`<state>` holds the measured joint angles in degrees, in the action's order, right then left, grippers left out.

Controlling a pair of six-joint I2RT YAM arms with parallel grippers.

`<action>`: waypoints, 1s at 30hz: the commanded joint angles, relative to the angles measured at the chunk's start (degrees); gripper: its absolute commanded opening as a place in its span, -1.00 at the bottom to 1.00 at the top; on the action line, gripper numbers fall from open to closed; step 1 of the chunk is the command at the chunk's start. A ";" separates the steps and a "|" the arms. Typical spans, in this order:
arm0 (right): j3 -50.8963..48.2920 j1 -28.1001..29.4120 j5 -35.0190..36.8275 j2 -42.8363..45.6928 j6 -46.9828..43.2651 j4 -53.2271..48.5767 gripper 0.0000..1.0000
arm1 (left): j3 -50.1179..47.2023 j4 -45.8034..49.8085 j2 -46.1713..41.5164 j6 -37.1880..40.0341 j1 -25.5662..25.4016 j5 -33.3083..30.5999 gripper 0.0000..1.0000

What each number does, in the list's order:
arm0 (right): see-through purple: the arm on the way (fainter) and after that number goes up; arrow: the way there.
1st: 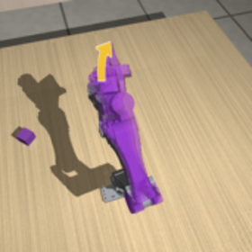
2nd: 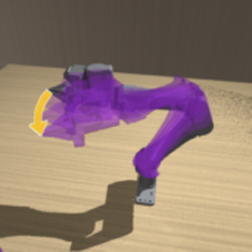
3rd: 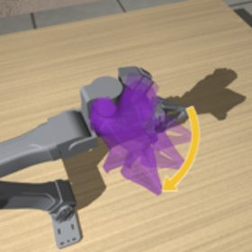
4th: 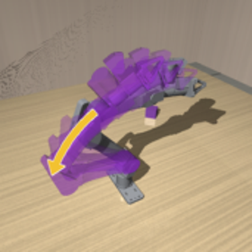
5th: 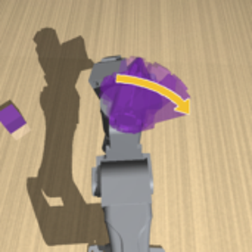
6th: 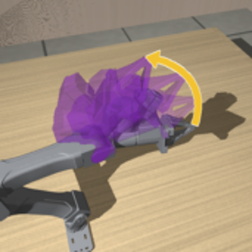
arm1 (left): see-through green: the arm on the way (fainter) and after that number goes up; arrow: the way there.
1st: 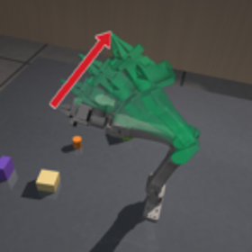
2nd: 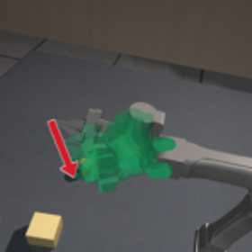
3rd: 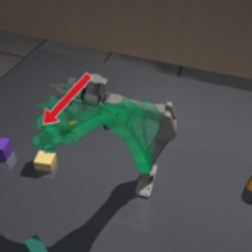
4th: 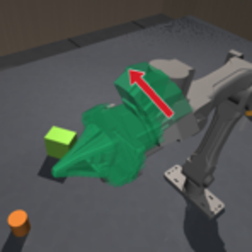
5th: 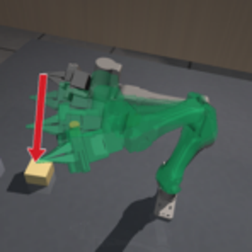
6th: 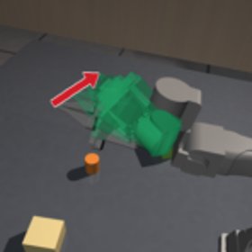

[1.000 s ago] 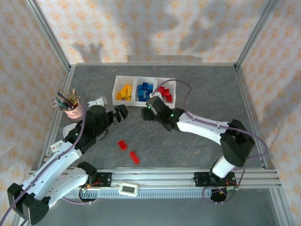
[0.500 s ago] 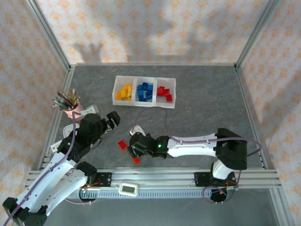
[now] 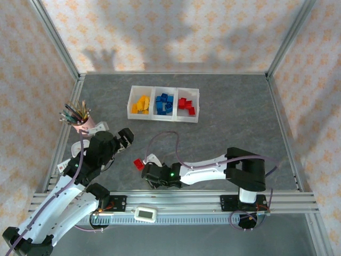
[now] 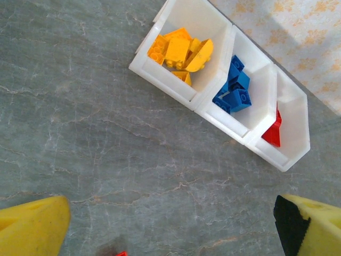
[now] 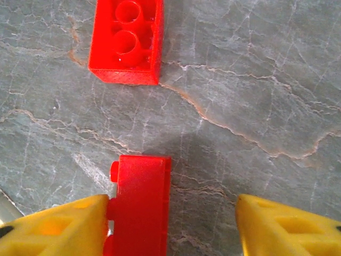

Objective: Sort the legos into containers by color
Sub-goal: Pick up the lego from the bottom-center of the table.

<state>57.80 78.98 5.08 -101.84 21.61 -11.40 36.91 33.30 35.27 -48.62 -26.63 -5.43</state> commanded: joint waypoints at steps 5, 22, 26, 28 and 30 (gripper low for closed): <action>1.00 0.08 2.48 -2.83 0.46 -1.71 -0.09 | -1.03 -0.02 0.39 -0.42 -0.22 -0.84 0.98; -0.02 -3.89 5.64 5.28 3.00 -2.97 -0.67 | -0.48 -5.92 3.56 2.33 -0.09 4.55 0.98; -1.02 -8.16 7.55 9.61 3.45 -4.49 -0.67 | 0.50 -8.50 6.59 3.90 -0.19 7.10 0.98; -0.87 -10.55 8.85 11.36 2.95 -5.47 -0.67 | 0.66 -10.12 7.89 4.31 -0.18 8.13 0.98; -0.77 -13.43 9.72 13.20 1.95 -5.80 -0.69 | 0.75 -12.15 9.12 4.75 -0.24 9.30 0.98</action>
<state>57.60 68.31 10.50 -91.29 23.57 -14.22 36.18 25.71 43.68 -45.93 -26.63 1.28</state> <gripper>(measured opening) 0.248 0.991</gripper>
